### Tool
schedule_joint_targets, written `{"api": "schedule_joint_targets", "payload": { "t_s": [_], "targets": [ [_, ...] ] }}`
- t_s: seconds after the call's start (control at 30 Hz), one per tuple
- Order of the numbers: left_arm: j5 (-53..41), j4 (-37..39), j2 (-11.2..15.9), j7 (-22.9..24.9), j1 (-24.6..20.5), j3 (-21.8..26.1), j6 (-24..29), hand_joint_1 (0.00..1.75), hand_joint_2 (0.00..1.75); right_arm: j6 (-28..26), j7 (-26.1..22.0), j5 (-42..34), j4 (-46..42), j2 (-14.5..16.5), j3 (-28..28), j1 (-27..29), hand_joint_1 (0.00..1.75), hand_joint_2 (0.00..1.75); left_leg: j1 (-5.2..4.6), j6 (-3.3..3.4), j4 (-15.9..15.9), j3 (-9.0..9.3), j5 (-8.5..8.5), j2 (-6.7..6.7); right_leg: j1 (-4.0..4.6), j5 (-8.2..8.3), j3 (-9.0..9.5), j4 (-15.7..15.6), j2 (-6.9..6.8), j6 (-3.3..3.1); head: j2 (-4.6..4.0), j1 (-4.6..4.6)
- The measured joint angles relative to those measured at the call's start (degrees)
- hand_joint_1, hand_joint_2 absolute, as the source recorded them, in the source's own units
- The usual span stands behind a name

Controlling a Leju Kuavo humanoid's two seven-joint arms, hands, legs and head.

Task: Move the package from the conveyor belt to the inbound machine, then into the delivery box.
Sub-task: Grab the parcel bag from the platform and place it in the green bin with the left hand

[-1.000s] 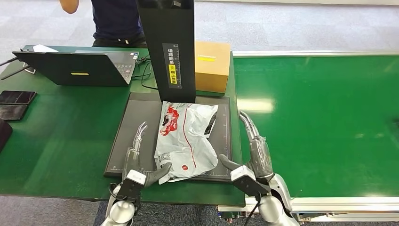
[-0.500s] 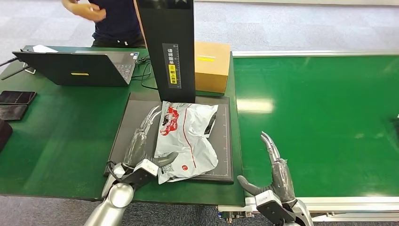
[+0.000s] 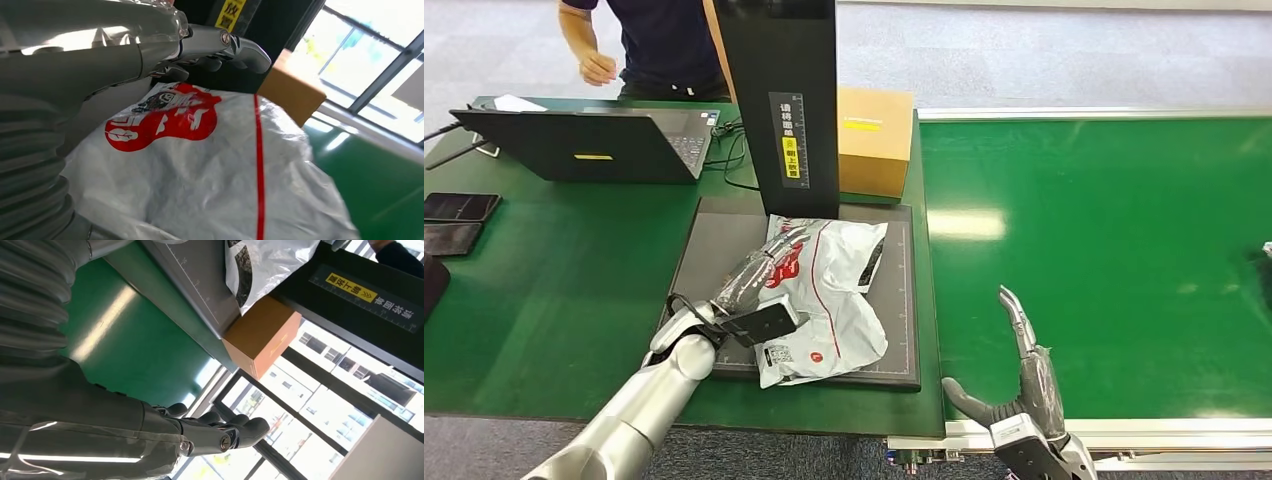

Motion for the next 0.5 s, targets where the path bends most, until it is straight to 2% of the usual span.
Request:
{"api": "schedule_joint_targets", "payload": {
  "t_s": [0.23, 0.5],
  "targets": [
    [-1.80, 9.71, 0.19, 2.37, -6.17, -2.23, 0.48, 0.00, 1.75, -0.32, -0.10, -1.14, 0.05, 0.00, -0.28, 0.00, 0.00, 1.75, 0.00, 0.00, 0.00, 0.00, 0.00, 0.00, 0.00, 0.00, 0.01, 0.00, 0.00, 0.00, 0.00, 0.00],
    [-1.00, 15.96, 0.19, 2.44, -8.86, -2.57, 1.10, 0.00, 1.75, -0.36, -0.08, -1.35, 0.05, 0.00, -0.29, 0.05, 0.00, 1.75, 0.00, 0.00, 0.00, 0.05, 0.00, 0.00, 0.01, 0.00, 0.05, 0.00, 0.00, 0.00, 0.00, -0.01]
  ]
}}
